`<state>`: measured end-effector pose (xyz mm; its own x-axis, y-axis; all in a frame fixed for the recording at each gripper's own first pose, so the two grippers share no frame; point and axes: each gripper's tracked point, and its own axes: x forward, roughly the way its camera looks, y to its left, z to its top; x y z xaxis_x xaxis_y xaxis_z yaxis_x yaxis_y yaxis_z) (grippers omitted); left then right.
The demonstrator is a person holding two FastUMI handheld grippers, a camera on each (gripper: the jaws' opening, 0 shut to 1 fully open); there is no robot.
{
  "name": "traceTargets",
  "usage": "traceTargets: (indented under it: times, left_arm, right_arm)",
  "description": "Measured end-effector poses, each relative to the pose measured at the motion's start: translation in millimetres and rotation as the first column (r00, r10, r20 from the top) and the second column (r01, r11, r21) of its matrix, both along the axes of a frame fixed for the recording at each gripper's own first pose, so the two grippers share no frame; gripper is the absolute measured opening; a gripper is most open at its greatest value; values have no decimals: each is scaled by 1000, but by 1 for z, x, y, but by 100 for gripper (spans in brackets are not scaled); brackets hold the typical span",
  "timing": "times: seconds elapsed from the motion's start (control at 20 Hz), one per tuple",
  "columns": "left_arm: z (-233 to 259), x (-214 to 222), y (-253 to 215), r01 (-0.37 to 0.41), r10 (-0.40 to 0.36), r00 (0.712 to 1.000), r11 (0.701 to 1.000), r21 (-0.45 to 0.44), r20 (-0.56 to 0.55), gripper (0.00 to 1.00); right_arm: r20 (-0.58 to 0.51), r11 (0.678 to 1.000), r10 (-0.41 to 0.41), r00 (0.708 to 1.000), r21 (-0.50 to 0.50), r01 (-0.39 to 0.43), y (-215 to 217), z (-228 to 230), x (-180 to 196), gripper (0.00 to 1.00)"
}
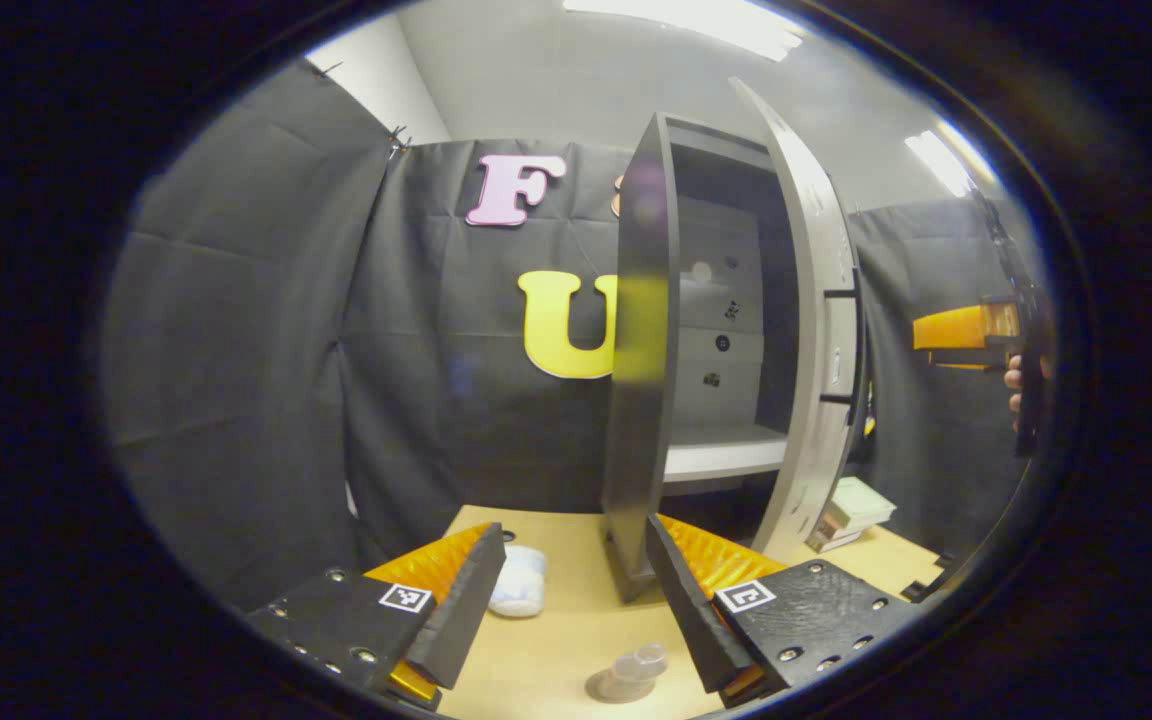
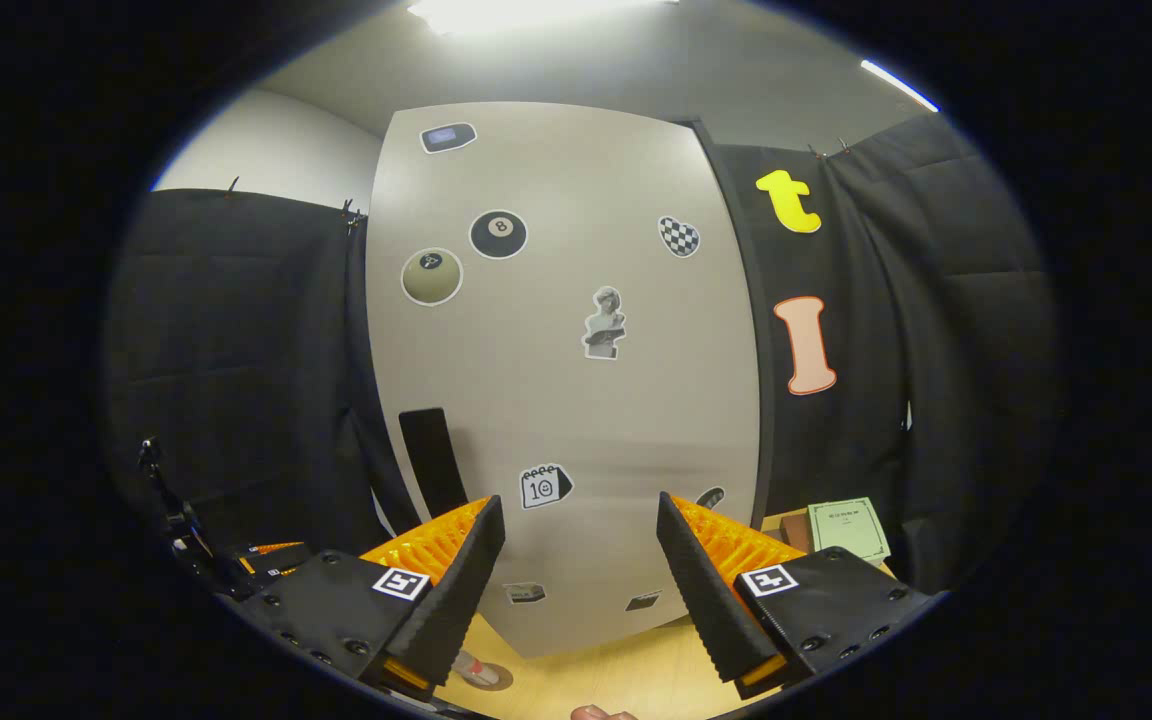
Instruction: Open the cabinet door with the right hand, grasp the bottle in the cabinet with the left hand and place it on the coaster, then close the cabinet door with the right hand.
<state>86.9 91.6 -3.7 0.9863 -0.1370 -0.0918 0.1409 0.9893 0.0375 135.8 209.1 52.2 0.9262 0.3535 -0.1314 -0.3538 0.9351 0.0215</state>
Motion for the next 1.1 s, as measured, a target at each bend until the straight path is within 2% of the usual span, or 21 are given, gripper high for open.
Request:
traceTargets:
  times: [0.1,0.15,0.3,0.45,0.6,0.7,0.8,1.1]
  left_arm:
    - [-1,9,-23,49,-49,999,998,-44,-14,86]
    - [2,13,-31,60,-61,998,998,-36,-12,86]
    - [21,20,-46,68,-69,997,997,47,20,87]
    - [30,15,-68,64,-68,997,995,79,48,86]
    - [32,20,-88,25,-28,998,998,59,50,86]
    - [35,3,-101,11,-11,999,1000,5,37,89]
    - [40,-2,-116,1,0,999,999,-37,38,87]
    - [42,-16,-134,-80,80,996,997,4,28,85]
  right_arm:
    - [9,999,-37,999,-33,38,-17,-5,4,97]
    - [20,997,-57,998,-42,57,-25,-5,6,97]
    - [19,996,-82,996,-17,82,-38,-6,14,98]
    - [29,996,-92,995,13,92,-49,-2,20,98]
    - [35,995,-103,994,20,102,-72,2,31,97]
    - [42,995,-93,995,36,91,-90,5,34,97]
    - [28,996,-73,997,46,72,-105,3,35,97]
    - [-3,997,5,1000,72,-5,-126,-4,28,97]
